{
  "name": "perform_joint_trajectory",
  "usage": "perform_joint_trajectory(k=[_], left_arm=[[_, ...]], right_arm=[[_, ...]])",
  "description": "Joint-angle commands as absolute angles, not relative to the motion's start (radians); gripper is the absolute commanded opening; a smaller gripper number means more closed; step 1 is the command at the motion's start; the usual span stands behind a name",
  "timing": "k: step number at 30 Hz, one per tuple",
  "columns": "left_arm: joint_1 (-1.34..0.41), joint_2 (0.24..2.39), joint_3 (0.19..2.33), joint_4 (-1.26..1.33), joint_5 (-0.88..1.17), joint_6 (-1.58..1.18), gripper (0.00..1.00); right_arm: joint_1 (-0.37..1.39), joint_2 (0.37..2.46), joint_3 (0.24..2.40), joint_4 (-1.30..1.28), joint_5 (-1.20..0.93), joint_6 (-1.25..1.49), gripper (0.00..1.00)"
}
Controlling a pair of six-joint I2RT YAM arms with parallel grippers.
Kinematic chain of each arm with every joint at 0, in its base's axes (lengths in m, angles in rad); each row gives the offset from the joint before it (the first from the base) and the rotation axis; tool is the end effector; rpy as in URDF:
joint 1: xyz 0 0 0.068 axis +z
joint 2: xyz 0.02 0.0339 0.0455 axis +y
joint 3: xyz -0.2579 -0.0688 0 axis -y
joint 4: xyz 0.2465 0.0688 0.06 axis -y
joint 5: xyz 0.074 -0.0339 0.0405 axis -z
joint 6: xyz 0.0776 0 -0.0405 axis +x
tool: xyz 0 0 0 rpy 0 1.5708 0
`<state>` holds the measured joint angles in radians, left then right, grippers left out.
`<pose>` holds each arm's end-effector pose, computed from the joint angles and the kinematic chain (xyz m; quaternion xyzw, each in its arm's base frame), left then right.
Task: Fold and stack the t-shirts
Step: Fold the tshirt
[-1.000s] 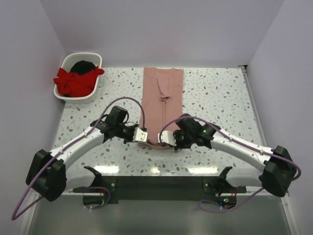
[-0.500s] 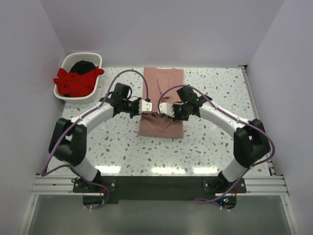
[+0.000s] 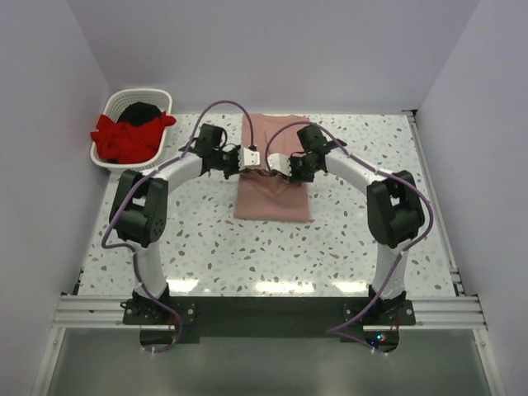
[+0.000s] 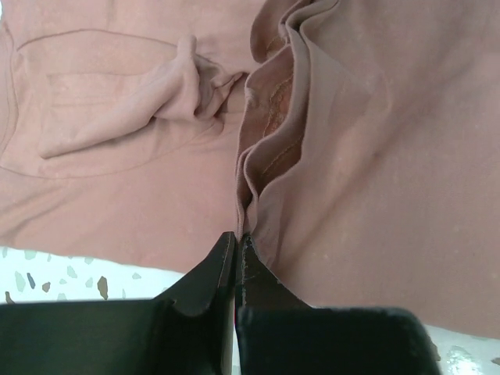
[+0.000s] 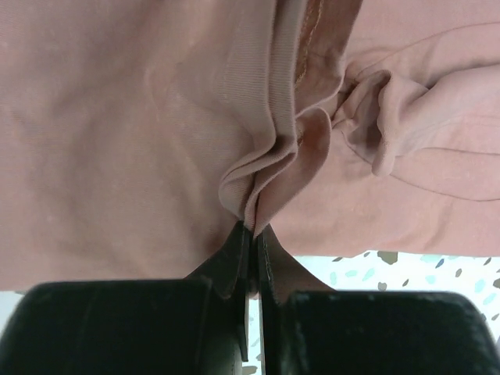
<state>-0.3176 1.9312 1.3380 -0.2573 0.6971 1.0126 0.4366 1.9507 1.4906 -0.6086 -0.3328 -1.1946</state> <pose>0.3995 -0.1838 0.1664 0.6375 0.6178 -0.1877 0.4203 0.3826 0.2065 0.1682 -0.7238 0.6248 0.0584 0.2870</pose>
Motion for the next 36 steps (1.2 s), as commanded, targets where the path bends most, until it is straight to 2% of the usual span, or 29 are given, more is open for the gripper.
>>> perform_joint_trajectory(k=[1, 11, 12, 14, 15, 16, 19, 25, 30, 36], left_arm=[[-0.299, 1.965, 1.396, -0.192, 0.701, 1.022, 0.00], [-0.291, 2.031, 1.419, -0.121, 0.655, 1.011, 0.00], [-0.293, 2.036, 1.422, -0.115, 0.650, 0.996, 0.00], [-0.288, 2.042, 1.434, -0.088, 0.628, 0.956, 0.09], [-0.284, 2.040, 1.442, -0.078, 0.615, 0.930, 0.17], [-0.278, 2.039, 1.450, -0.071, 0.604, 0.902, 0.30], [-0.236, 2.000, 1.488, -0.069, 0.604, 0.801, 0.44], [-0.184, 1.856, 1.418, -0.159, 0.708, 0.557, 0.49], [-0.193, 1.775, 1.286, -0.210, 0.853, 0.323, 0.50], [-0.209, 1.796, 1.109, -0.048, 0.962, -0.024, 0.50]], right_arm=[[0.423, 1.991, 1.554, -0.578, -0.368, -1.243, 0.00], [0.414, 2.085, 1.621, -0.529, -0.345, -1.230, 0.00], [0.414, 2.088, 1.621, -0.523, -0.338, -1.227, 0.02], [0.413, 2.085, 1.634, -0.523, -0.299, -1.209, 0.22], [0.410, 2.079, 1.641, -0.526, -0.288, -1.181, 0.33], [0.405, 2.072, 1.654, -0.535, -0.284, -1.172, 0.45], [0.379, 2.019, 1.706, -0.575, -0.279, -1.118, 0.55], [0.361, 1.935, 1.790, -0.761, -0.365, -0.881, 0.53], [0.371, 1.898, 1.701, -0.831, -0.531, -0.553, 0.43], [0.373, 1.896, 1.504, -0.691, -0.692, -0.239, 0.33]])
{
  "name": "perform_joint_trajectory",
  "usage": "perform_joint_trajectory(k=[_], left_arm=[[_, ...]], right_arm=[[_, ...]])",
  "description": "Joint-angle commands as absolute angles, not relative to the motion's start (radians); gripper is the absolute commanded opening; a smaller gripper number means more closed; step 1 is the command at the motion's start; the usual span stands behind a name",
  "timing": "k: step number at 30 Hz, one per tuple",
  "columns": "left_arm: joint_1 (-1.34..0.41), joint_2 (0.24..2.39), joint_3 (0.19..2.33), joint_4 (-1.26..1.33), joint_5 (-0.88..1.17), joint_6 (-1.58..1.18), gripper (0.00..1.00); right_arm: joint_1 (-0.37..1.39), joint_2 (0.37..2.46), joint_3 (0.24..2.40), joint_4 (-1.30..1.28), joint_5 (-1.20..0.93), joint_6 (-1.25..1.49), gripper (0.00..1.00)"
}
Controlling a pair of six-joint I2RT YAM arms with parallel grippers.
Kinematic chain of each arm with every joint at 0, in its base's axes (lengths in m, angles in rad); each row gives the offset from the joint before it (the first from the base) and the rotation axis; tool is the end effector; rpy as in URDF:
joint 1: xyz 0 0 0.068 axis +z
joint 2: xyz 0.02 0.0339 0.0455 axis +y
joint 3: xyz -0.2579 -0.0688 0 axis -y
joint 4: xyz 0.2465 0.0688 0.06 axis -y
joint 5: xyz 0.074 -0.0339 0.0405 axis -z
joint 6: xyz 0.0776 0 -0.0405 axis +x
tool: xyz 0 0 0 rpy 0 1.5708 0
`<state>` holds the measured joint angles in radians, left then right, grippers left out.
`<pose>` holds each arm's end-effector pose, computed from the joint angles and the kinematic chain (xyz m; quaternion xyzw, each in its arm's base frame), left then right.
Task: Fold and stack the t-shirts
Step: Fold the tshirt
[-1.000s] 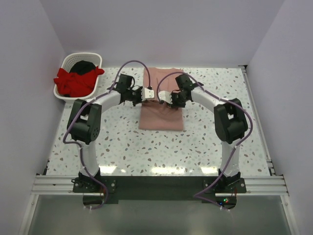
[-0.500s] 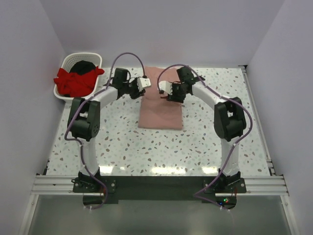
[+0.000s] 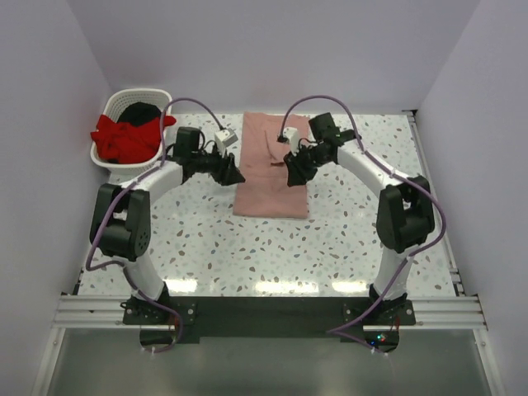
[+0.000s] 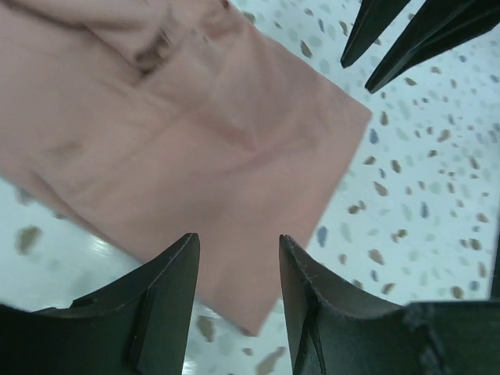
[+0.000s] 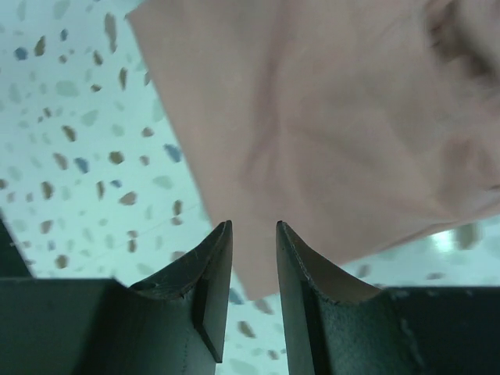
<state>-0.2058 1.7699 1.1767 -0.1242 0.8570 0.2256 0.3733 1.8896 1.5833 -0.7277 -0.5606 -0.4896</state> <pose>0.3825 -0.1398 0.1962 0.3452 0.7720 -0.3745 0.3802 0.3811 0.1936 0.2212 -0.4541 0.8110 0.2515 0.2699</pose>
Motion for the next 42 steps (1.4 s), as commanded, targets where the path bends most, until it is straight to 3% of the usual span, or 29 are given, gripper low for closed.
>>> perform_joint_trajectory(k=[1, 8, 16, 20, 25, 29, 35, 42], left_arm=[[-0.210, 1.804, 1.068, 0.001, 0.986, -0.059, 0.50], [-0.203, 1.955, 0.996, 0.081, 1.006, -0.198, 0.48], [-0.172, 2.023, 0.963, 0.003, 0.997, -0.153, 0.47], [-0.164, 1.889, 1.005, -0.171, 1.011, 0.069, 0.48], [-0.169, 1.697, 1.002, -0.238, 0.933, 0.352, 0.50], [-0.215, 1.557, 0.916, -0.166, 0.836, 0.651, 0.50], [-0.307, 1.512, 0.819, -0.132, 0.753, 1.087, 0.54], [-0.403, 1.595, 0.801, -0.037, 0.698, 1.158, 0.54]], right_arm=[[0.376, 1.894, 1.440, -0.668, -0.709, -0.201, 0.33], [0.341, 1.982, 1.259, -0.436, -0.735, -0.008, 0.31], [0.259, 2.043, 1.249, -0.486, -0.742, -0.043, 0.30], [0.259, 1.942, 1.287, -0.653, -0.796, -0.183, 0.34], [0.259, 1.778, 1.342, -0.787, -0.749, -0.425, 0.47], [0.303, 1.636, 1.240, -0.677, -0.563, -0.692, 0.51], [0.425, 1.569, 1.048, -0.452, -0.347, -0.929, 0.52], [0.495, 1.644, 1.011, -0.381, -0.267, -0.982, 0.54]])
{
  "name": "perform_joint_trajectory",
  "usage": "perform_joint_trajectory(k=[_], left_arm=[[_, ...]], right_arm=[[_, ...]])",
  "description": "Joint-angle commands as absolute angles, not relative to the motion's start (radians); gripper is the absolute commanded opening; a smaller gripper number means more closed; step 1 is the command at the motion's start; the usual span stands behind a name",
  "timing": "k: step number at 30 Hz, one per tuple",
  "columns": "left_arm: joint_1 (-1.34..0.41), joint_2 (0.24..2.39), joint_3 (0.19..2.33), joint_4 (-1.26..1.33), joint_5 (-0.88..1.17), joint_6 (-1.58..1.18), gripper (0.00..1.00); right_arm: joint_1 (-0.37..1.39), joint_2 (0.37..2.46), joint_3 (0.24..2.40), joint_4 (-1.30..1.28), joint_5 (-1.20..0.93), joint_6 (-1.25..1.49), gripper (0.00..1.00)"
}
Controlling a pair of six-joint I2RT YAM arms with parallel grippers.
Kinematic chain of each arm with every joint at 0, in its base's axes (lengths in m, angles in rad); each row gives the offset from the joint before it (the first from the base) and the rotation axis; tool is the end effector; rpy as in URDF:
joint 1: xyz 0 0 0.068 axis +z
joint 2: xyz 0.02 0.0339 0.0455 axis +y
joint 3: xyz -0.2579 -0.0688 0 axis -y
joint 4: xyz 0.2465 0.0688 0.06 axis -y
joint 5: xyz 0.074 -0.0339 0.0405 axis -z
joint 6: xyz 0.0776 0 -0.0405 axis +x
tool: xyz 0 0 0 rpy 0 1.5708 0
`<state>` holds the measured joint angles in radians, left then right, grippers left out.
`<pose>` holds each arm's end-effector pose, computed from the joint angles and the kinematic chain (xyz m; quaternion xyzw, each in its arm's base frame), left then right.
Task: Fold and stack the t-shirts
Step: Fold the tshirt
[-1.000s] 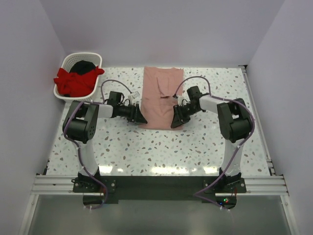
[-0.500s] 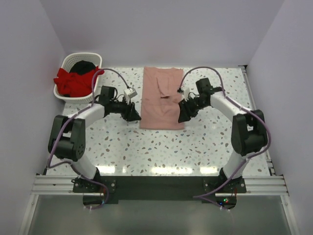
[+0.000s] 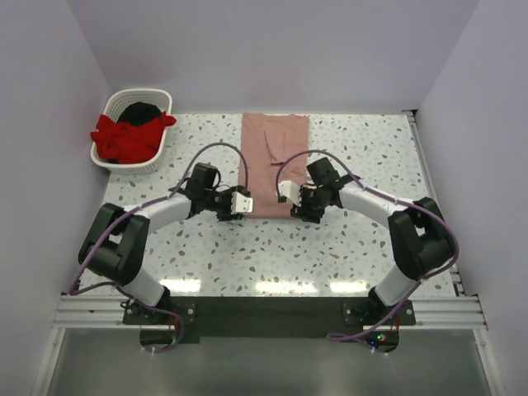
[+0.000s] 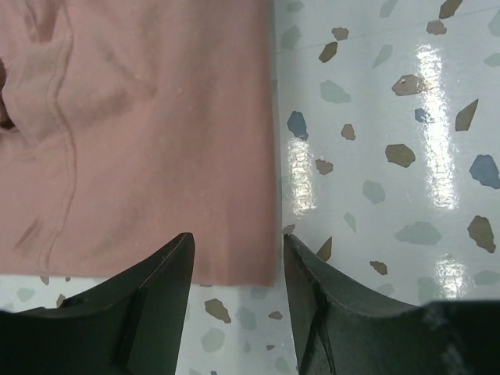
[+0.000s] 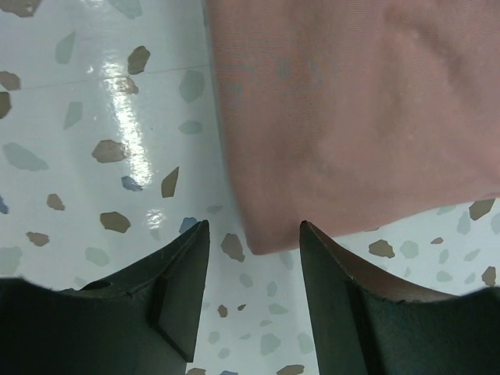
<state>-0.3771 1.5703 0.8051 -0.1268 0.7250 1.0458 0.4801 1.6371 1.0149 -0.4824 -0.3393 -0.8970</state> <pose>0.2806 -0.1665 0.1411 0.6651 0.5907 -0.2137 0.4038 0.2883 0.1793 0.1445 -0.6395 0.7157 0.1136 0.2567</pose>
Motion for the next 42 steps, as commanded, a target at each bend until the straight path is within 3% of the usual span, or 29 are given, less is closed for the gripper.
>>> perform_joint_trajectory(k=[1, 7, 15, 18, 19, 21, 22, 29, 33, 38, 42], left_arm=[[-0.408, 1.617, 0.802, -0.038, 0.693, 1.164, 0.54], [-0.422, 1.683, 0.811, -0.083, 0.646, 1.203, 0.52], [-0.425, 1.713, 0.845, -0.138, 0.586, 1.216, 0.34], [-0.425, 1.715, 0.865, -0.170, 0.603, 1.210, 0.15], [-0.423, 1.709, 0.876, -0.184, 0.610, 1.194, 0.06], [-0.423, 1.697, 0.913, -0.205, 0.614, 1.161, 0.00], [-0.420, 1.680, 0.929, -0.215, 0.614, 1.137, 0.00], [-0.361, 1.652, 1.167, -0.345, 0.655, 1.003, 0.00], [-0.362, 1.611, 1.178, -0.365, 0.647, 0.985, 0.00], [-0.403, 1.531, 1.108, -0.468, 0.658, 1.015, 0.00], [-0.457, 1.372, 0.973, -0.564, 0.670, 1.029, 0.00]], right_arm=[[0.497, 1.654, 1.009, -0.376, -0.256, -0.997, 0.54], [0.503, 1.709, 0.979, -0.344, -0.235, -1.040, 0.51], [0.512, 1.706, 0.907, -0.313, -0.198, -1.091, 0.44], [0.517, 1.695, 0.910, -0.308, -0.192, -1.083, 0.30], [0.517, 1.690, 0.920, -0.327, -0.192, -1.074, 0.18], [0.515, 1.672, 0.971, -0.356, -0.198, -1.060, 0.06], [0.509, 1.666, 0.994, -0.392, -0.199, -1.049, 0.00], [0.420, 1.643, 1.279, -0.584, -0.265, -0.985, 0.00], [0.416, 1.644, 1.371, -0.687, -0.262, -0.989, 0.00], [0.448, 1.533, 1.280, -0.756, -0.270, -0.994, 0.00], [0.501, 1.381, 1.090, -0.836, -0.287, -0.980, 0.00]])
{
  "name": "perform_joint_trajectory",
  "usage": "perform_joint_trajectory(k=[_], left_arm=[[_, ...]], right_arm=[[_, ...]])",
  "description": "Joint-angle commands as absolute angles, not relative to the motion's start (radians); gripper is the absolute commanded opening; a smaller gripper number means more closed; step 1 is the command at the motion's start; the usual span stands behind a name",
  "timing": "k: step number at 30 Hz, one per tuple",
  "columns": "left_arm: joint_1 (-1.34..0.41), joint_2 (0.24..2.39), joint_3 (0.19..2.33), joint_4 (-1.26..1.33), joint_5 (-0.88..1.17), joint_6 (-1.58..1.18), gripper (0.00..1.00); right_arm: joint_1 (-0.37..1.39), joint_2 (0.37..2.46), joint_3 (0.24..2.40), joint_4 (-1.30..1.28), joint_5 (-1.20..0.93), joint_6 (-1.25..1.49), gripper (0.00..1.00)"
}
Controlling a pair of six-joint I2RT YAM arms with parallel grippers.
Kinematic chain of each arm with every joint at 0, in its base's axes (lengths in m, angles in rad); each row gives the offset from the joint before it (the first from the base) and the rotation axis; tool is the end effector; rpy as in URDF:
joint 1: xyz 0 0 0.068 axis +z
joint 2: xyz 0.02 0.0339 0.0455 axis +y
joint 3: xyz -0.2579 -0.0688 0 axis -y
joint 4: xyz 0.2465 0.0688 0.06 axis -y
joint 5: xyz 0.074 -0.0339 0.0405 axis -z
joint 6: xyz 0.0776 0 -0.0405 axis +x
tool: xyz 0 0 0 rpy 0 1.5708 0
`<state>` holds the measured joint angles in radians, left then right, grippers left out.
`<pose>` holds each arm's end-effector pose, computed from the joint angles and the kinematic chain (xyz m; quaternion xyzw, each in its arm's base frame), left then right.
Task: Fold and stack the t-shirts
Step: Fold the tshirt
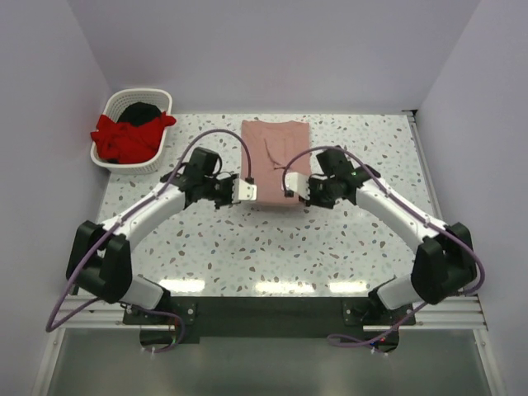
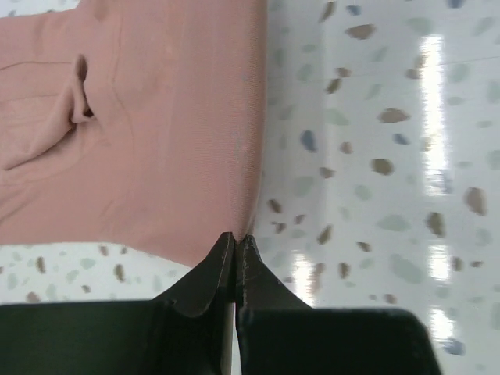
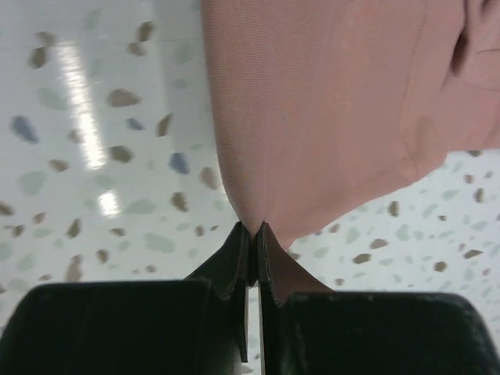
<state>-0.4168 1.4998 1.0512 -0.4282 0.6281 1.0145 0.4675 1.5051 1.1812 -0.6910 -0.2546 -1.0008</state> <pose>0.2900 -0.1783 0.2128 0.6661 0.6061 -0.1824 0.3946 0.2898 0.1682 0.2226 -0.6649 0.6848 0.0461 0.2947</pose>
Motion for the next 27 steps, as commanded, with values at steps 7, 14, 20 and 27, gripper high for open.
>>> perform_joint_trajectory(k=[7, 14, 20, 27], left_arm=[[-0.532, 1.157, 0.883, -0.712, 0.715, 0.919, 0.00], [-0.487, 1.317, 1.084, -0.703, 0.667, 0.890, 0.00], [-0.358, 1.581, 1.245, -0.597, 0.693, 0.868, 0.00], [-0.337, 1.897, 1.449, -0.537, 0.654, 0.807, 0.00]], right_arm=[[0.534, 1.137, 1.014, -1.020, -0.309, -0.950, 0.00], [0.485, 1.296, 1.169, -0.985, -0.301, -0.969, 0.00], [0.377, 1.549, 1.322, -0.885, -0.333, -1.006, 0.00], [0.338, 1.859, 1.457, -0.795, -0.321, -1.026, 0.00]])
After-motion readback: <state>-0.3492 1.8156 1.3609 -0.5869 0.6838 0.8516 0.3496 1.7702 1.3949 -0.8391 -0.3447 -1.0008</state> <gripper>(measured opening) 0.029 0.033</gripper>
